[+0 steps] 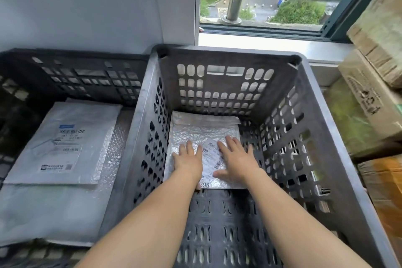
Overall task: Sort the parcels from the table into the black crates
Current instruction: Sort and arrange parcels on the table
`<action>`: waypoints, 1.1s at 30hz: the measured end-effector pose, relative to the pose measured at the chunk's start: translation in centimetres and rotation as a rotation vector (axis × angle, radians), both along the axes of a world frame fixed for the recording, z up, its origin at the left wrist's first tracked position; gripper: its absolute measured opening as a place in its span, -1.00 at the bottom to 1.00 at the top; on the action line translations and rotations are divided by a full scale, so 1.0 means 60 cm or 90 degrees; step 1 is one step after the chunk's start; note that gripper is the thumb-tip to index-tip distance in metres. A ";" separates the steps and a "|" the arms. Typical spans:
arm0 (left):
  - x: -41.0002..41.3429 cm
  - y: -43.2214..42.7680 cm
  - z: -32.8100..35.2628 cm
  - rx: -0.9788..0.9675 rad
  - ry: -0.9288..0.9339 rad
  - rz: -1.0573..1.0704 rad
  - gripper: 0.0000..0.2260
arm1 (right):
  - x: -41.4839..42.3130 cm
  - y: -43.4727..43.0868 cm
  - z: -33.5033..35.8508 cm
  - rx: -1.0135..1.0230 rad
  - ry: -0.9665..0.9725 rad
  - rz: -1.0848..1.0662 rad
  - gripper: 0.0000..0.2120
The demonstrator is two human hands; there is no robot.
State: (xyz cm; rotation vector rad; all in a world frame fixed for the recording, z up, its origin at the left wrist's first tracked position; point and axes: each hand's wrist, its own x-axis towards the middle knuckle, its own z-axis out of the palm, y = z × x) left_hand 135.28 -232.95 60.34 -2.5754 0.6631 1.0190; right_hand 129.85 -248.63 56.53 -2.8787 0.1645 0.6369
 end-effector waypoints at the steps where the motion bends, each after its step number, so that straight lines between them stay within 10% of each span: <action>1: -0.002 -0.003 0.009 0.000 -0.007 -0.008 0.15 | 0.003 0.002 0.010 0.003 0.000 -0.010 0.03; 18: 0.004 0.098 0.380 -0.229 -0.393 -0.121 -0.26 | -0.016 0.071 0.360 -0.133 -0.263 -0.130 -0.27; 33: -0.059 0.779 0.518 -0.242 -0.582 0.092 -0.22 | -0.025 0.706 0.561 -0.120 -0.442 0.012 -0.23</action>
